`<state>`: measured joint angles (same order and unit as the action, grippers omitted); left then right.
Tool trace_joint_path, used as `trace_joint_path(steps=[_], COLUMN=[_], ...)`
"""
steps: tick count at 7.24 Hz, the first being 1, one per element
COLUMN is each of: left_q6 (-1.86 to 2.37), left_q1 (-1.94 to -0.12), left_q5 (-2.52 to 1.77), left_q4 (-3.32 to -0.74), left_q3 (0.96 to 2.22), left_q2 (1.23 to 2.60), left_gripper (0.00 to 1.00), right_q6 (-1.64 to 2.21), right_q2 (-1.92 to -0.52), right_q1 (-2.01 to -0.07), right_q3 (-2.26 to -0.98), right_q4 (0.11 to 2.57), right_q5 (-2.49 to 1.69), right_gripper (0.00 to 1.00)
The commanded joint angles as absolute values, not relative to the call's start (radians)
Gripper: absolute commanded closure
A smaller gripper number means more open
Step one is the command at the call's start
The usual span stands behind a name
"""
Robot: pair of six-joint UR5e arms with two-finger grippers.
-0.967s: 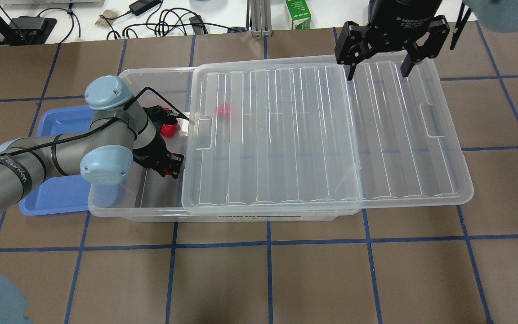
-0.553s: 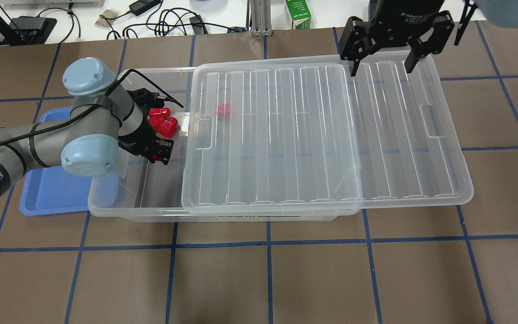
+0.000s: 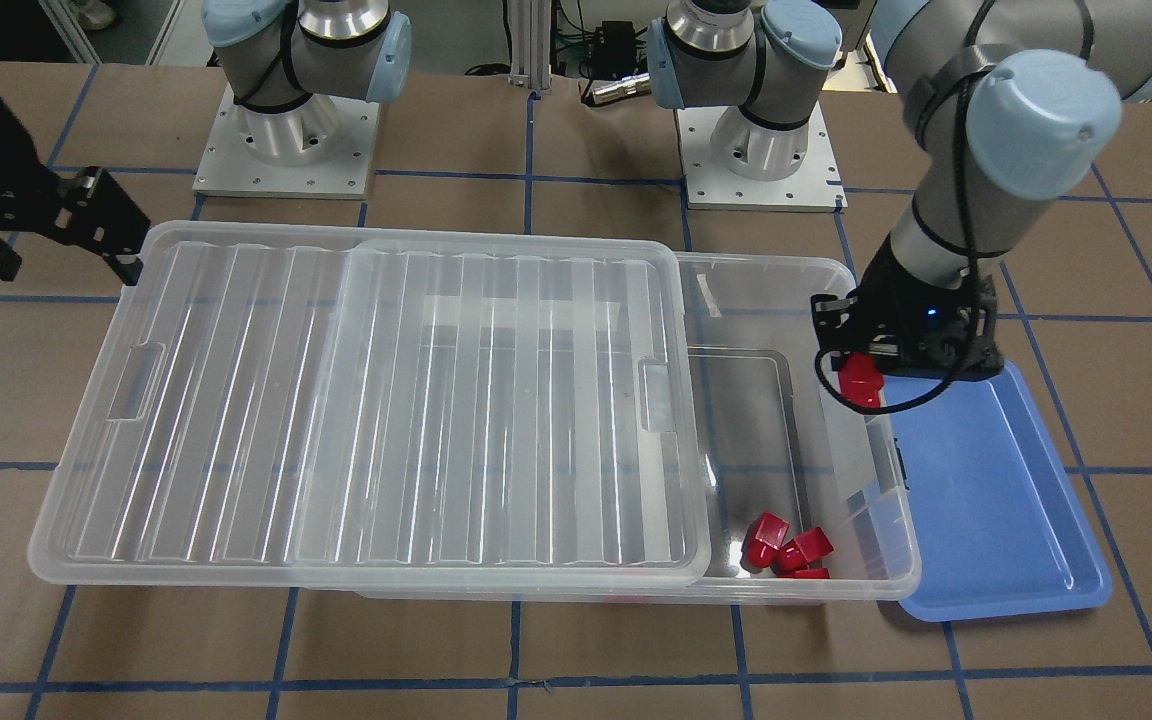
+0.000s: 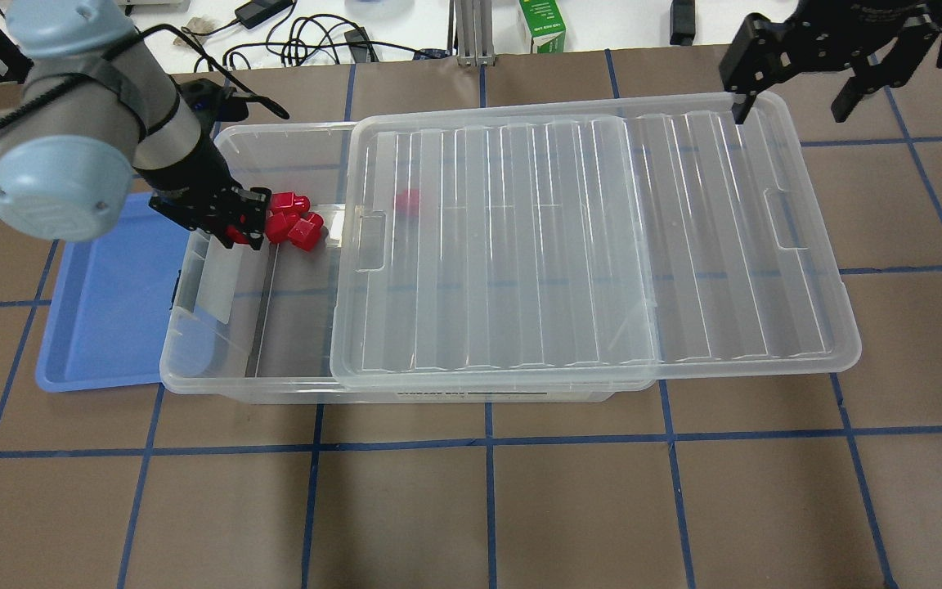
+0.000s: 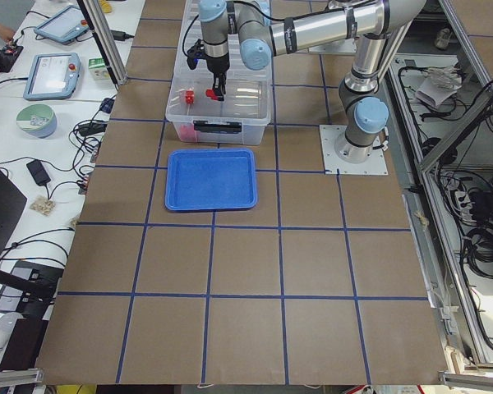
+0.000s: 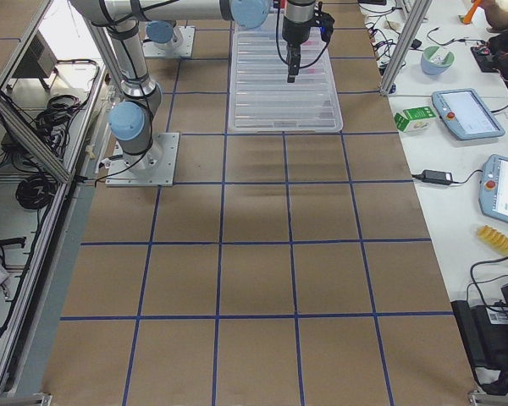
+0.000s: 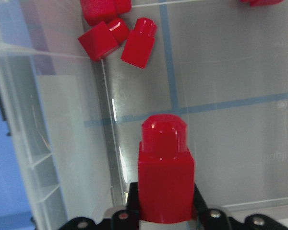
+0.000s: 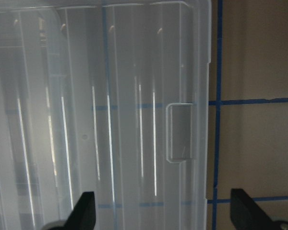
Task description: Place red block in blue tray from box
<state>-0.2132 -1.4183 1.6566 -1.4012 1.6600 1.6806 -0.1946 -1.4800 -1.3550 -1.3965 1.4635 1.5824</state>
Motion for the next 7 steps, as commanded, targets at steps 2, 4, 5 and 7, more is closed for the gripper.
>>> trace_joint_path(steps=[2,4,5,7], left_q6=[-0.41,-0.489,-0.489,-0.497], left_q1=[-1.148,-1.046,-1.043,-1.037], left_q5=[1.683,1.57,1.571,1.58], left_q4=[-1.408,-1.164,-1.037,-0.974], left_q3=[1.644,1.757,1.803,1.822], left_q2=[1.71,1.82,1.871,1.942], left_gripper=[1.0,1.0,1.0,1.0], right_q6=[-0.443,-0.443,-0.443,-0.443], right_q2=[-1.404,-1.404,-1.401,-1.39], right_q1=[-1.215,-1.213,-1.213,-1.216], right_q3=[-1.451,-1.588,-1.627,-1.649], right_q4=[1.566,1.699,1.712,1.727], right_q5=[1.643,1.695,1.694,1.698], right_gripper=[0.0,0.0,0.0,0.0])
